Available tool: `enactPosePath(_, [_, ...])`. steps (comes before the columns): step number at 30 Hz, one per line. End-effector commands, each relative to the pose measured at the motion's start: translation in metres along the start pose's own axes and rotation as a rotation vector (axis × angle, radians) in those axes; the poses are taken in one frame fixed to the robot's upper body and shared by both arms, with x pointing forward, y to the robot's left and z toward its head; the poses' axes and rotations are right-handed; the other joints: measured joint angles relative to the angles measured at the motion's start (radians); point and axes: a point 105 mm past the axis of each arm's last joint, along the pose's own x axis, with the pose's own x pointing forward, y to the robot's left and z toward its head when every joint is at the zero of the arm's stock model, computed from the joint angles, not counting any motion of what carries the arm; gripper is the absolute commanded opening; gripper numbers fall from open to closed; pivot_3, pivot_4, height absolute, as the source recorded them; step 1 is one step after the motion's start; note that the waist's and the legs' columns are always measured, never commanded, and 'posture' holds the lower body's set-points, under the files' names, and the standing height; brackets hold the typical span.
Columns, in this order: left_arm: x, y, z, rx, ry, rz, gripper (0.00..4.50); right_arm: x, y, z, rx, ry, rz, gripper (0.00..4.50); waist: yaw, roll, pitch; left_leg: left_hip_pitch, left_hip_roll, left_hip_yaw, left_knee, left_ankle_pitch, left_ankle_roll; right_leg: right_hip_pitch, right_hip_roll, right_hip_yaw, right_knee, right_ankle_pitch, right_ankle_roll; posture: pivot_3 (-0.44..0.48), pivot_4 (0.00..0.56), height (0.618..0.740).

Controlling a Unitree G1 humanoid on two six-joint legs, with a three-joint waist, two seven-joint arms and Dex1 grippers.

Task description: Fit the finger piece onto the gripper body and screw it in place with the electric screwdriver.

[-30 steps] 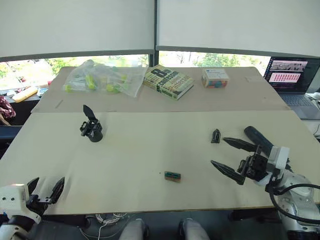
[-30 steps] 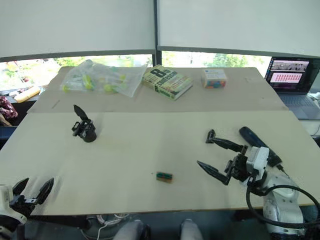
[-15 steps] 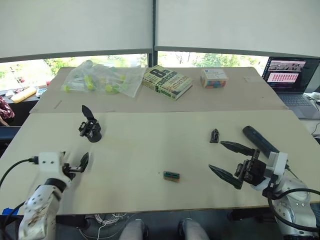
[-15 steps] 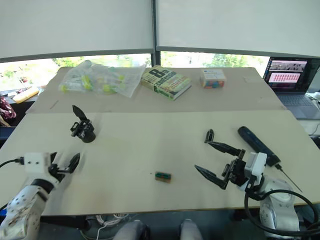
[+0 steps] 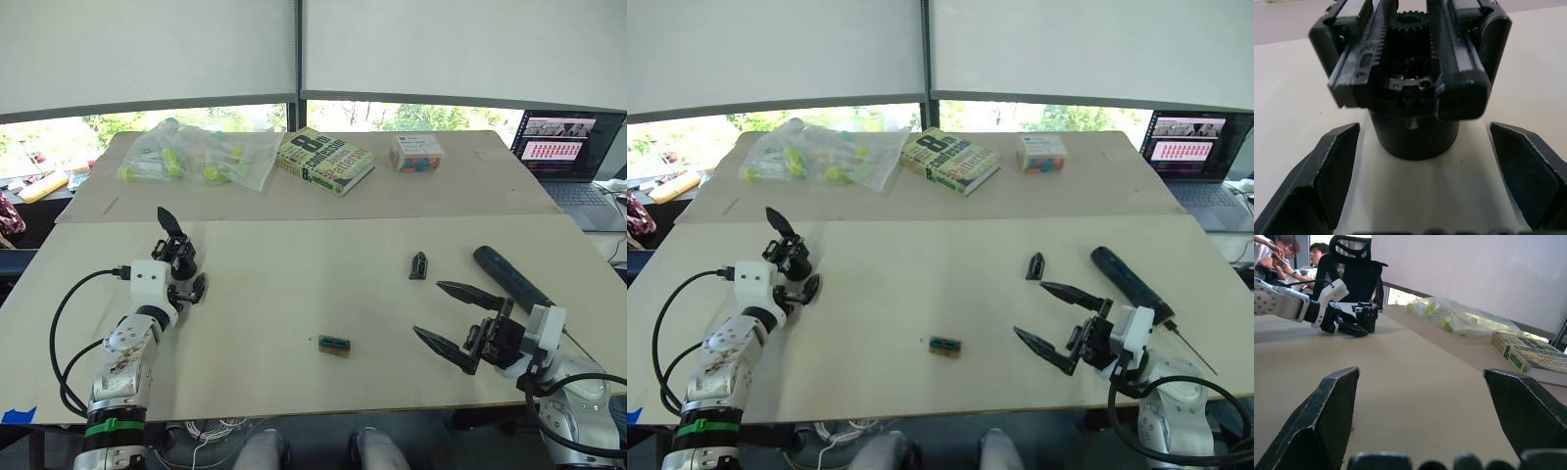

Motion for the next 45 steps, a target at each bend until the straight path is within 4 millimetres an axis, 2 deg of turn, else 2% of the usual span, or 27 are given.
enactPosePath(1, [0.009,-0.003,0.006,0.046,-0.023,-0.029,4.50,0.000,-0.002,0.007,-0.046,-0.021,-0.001,4.47,0.003,0.000,0.000,0.000,0.000,0.000,0.000,0.000,0.000,0.000,0.000,0.000,0.000,0.000,0.000,0.000,0.150,0.740])
enactPosePath(6, [0.017,0.002,0.004,0.050,-0.022,-0.017,4.50,0.003,-0.002,0.008,-0.048,-0.019,0.003,4.47,0.002,0.000,0.000,0.000,0.000,0.000,0.000,0.000,0.000,0.000,-0.001,0.000,0.000,0.000,0.000,0.000,0.150,0.740])
enactPosePath(9, [0.018,0.004,0.001,0.036,-0.020,-0.007,3.73,0.003,-0.003,0.008,-0.051,-0.016,0.001,4.50,0.002,0.001,0.000,0.000,0.000,0.000,0.000,0.000,0.000,0.000,-0.001,0.000,0.000,0.000,0.000,0.000,0.150,0.740])
enactPosePath(11, [0.017,0.001,0.001,0.033,-0.031,-0.014,2.77,0.002,-0.003,0.009,-0.056,-0.012,-0.004,4.50,0.002,0.001,0.000,0.001,0.000,0.000,0.000,0.000,0.000,0.000,-0.002,0.000,0.000,0.000,0.000,0.000,0.150,0.740])
enactPosePath(12, [0.016,-0.002,0.003,0.024,-0.052,-0.024,2.42,0.001,-0.003,0.010,-0.059,-0.009,-0.006,4.50,0.002,0.001,-0.001,0.001,0.000,0.000,0.000,0.000,0.000,0.000,-0.002,0.000,0.000,0.000,0.000,0.000,0.150,0.740])
enactPosePath(13, [0.015,-0.006,0.007,0.018,-0.082,-0.038,2.37,-0.001,-0.004,0.011,-0.063,-0.006,-0.010,4.50,0.002,0.001,0.000,0.001,0.000,0.000,0.000,0.000,0.000,0.000,-0.002,0.000,0.000,0.000,0.000,0.000,0.150,0.740])
enactPosePath(17, [0.011,-0.028,0.039,0.011,-0.227,-0.132,2.37,-0.008,-0.007,0.013,-0.076,0.012,-0.018,4.50,0.003,0.001,0.000,0.000,0.000,0.000,0.000,0.000,0.000,0.000,-0.004,0.000,-0.001,0.001,0.000,0.000,0.150,0.740])
enactPosePath(20, [0.006,-0.067,0.066,0.055,-0.298,-0.295,2.37,-0.016,-0.008,0.018,-0.081,0.035,-0.019,4.50,0.013,0.000,0.000,-0.005,-0.001,0.000,0.000,0.000,0.000,-0.003,-0.008,-0.002,-0.002,0.001,0.002,0.000,0.150,0.740])
enactPosePath(24, [0.004,-0.104,0.083,0.055,-0.341,-0.418,2.37,-0.025,-0.006,0.019,-0.077,0.065,-0.013,4.50,0.015,0.000,0.000,-0.007,-0.002,0.000,0.001,0.000,0.000,-0.004,-0.009,-0.002,-0.002,0.002,0.002,0.000,0.150,0.740])
enactPosePath(25, [0.002,-0.119,0.085,0.059,-0.343,-0.470,2.37,-0.027,-0.006,0.019,-0.077,0.072,-0.016,4.50,0.014,0.000,0.000,-0.007,-0.001,0.000,0.001,0.000,0.000,-0.004,-0.008,-0.002,-0.002,0.002,0.002,0.000,0.150,0.740])
enactPosePath(28, [-0.011,-0.173,0.080,0.105,-0.332,-0.663,2.37,-0.032,-0.004,0.016,-0.075,0.094,-0.015,4.50,0.011,0.000,0.000,-0.007,-0.001,0.000,0.001,0.000,0.001,-0.004,-0.006,-0.001,-0.002,0.002,0.002,0.000,0.150,0.740])
enactPosePath(35, [-0.022,-0.219,0.065,0.171,-0.316,-0.829,2.37,-0.036,0.006,0.017,-0.064,0.106,-0.022,4.50,-0.001,0.000,0.000,-0.006,0.000,0.000,0.001,0.000,0.001,-0.003,0.003,0.001,-0.002,0.002,0.002,0.000,0.150,0.740])
enactPosePath(40, [-0.018,-0.239,0.048,0.176,-0.256,-0.894,2.37,-0.043,0.007,0.016,-0.064,0.127,-0.029,4.50,0.001,0.000,0.000,-0.005,0.000,0.000,0.002,0.000,0.001,-0.002,0.004,0.001,-0.002,0.001,0.002,0.000,0.150,0.740])
enactPosePath(45, [-0.020,-0.244,0.039,0.179,-0.224,-0.902,2.37,-0.047,0.006,0.016,-0.068,0.135,-0.036,4.50,0.001,0.000,0.000,-0.006,0.000,0.000,0.003,0.000,0.001,-0.002,0.003,0.002,-0.003,0.001,0.003,0.000,0.150,0.740])
